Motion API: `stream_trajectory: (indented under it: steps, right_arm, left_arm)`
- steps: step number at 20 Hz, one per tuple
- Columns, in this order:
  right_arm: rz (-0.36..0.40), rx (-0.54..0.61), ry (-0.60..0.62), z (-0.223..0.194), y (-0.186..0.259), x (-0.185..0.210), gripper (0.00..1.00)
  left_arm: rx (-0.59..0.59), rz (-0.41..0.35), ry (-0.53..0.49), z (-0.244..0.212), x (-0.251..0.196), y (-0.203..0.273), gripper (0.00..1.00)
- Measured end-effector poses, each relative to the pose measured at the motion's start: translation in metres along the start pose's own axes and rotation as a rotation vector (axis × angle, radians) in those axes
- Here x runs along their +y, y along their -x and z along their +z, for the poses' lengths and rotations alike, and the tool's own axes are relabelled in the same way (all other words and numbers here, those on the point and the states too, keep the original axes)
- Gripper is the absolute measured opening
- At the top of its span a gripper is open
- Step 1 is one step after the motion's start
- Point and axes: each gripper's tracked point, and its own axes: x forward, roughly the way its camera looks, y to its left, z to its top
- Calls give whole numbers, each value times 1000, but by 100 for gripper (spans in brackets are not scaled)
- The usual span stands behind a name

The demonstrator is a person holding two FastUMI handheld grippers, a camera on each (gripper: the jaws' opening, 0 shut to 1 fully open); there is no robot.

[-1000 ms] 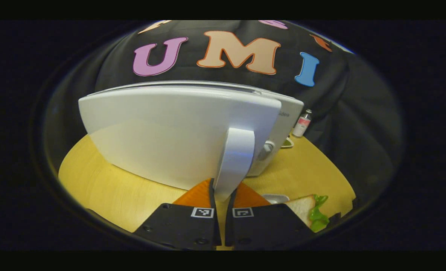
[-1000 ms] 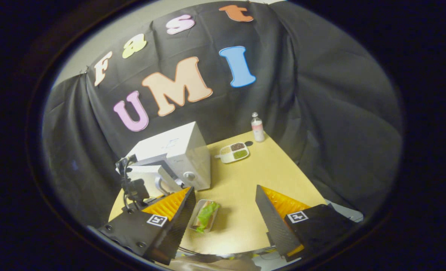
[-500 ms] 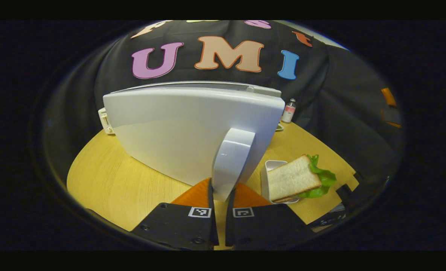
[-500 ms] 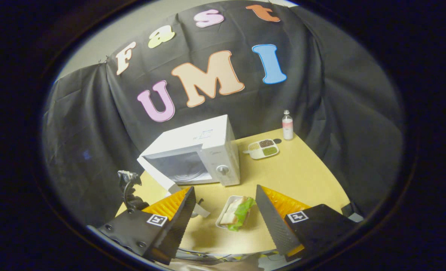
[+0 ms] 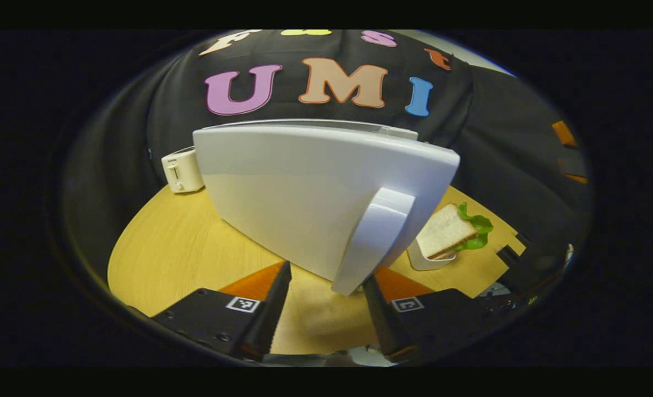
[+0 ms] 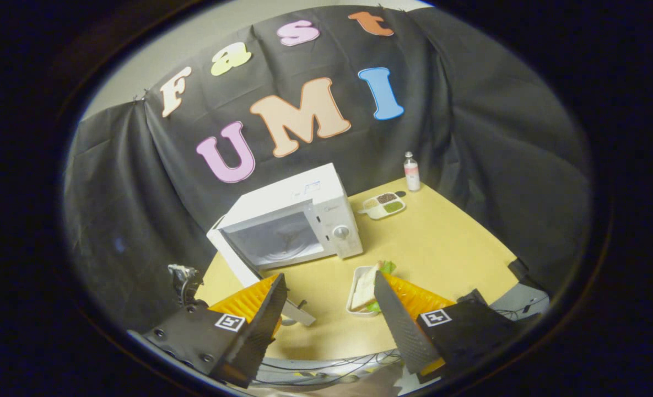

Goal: Open the microwave oven with the left hand, put the food in, and close the microwave oven.

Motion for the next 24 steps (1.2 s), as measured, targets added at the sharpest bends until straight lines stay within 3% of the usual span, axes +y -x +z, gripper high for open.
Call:
stream_trajectory:
  steps: [1,3,6,9,10,17,21,22,24]
  right_arm:
    - [-5,-4,0,-4,5,3,98]
    - [-15,-19,7,-9,13,9,98]
    - [-40,-30,17,-20,19,12,98]
    - [-60,-45,10,-23,26,14,98]
    - [-69,-50,9,-24,28,13,90]
    - [-132,-60,10,-25,32,0,89]
    - [-144,-37,9,-29,23,-8,90]
    - [-150,-22,11,-32,20,-11,99]
    - [-158,9,16,-36,9,-20,99]
  left_arm:
    - [-4,-3,-2,-2,6,6,82]
    - [-23,-6,-10,-3,18,21,88]
    - [-44,14,1,-5,41,40,88]
    - [-45,17,39,-11,64,61,95]
    - [-45,20,50,-12,73,68,95]
    - [-79,134,50,-5,145,114,96]
    - [-77,219,49,-6,182,131,95]
    - [-84,222,71,-6,187,132,95]
    - [-61,232,125,-11,194,137,95]
